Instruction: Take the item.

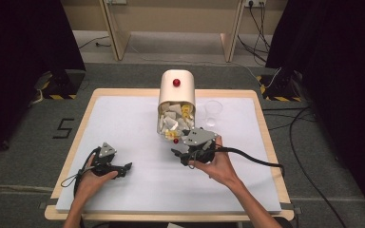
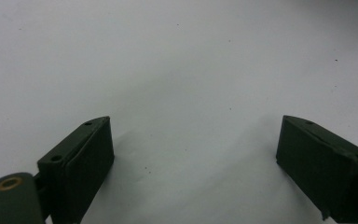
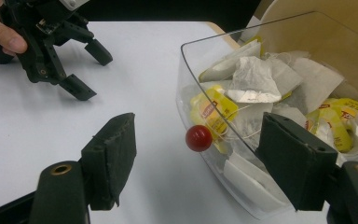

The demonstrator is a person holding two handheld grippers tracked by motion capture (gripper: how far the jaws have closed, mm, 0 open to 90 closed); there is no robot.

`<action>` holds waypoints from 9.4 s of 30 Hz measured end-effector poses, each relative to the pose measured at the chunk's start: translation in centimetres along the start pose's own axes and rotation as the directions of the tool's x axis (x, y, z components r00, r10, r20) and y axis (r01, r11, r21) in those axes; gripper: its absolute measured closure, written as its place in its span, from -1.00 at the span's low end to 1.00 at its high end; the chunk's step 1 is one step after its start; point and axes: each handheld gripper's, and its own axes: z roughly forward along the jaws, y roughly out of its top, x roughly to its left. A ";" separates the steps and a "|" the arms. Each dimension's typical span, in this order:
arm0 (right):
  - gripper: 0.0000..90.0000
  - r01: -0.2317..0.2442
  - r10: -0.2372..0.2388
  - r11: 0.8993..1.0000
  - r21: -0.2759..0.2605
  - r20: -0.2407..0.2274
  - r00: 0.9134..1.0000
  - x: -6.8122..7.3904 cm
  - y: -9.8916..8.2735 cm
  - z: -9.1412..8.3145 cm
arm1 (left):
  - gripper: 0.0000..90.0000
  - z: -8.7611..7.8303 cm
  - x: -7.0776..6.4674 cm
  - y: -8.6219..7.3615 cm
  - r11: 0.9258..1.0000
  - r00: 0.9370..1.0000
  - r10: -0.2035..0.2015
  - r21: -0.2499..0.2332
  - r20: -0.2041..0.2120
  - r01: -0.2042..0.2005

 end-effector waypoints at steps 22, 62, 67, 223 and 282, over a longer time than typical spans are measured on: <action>-0.26 -0.043 0.045 0.995 -0.091 0.025 0.999 -0.7 0.6 -0.7 | -0.78 0.0 0.0 0.0 1.000 1.000 0.001 0.002 -0.001 -0.001; 0.54 -0.181 0.175 0.982 0.047 0.115 0.978 -3.6 2.5 4.5 | -0.78 0.0 0.0 0.0 1.000 1.000 0.000 0.003 -0.002 0.000; 0.82 -0.167 0.164 0.986 0.016 0.091 0.982 -3.6 2.7 4.0 | -0.78 0.0 0.0 0.0 1.000 1.000 0.000 0.001 -0.001 0.000; -0.53 -0.464 0.445 0.886 -0.010 0.299 0.844 -16.9 -5.9 1.9 | -0.78 0.0 0.0 0.0 1.000 1.000 -0.001 0.002 0.004 0.001; -0.59 -0.433 0.401 0.897 0.090 0.251 0.881 -7.7 -11.4 -1.6 | -0.78 0.0 0.0 0.0 1.000 1.000 -0.002 0.001 0.003 0.002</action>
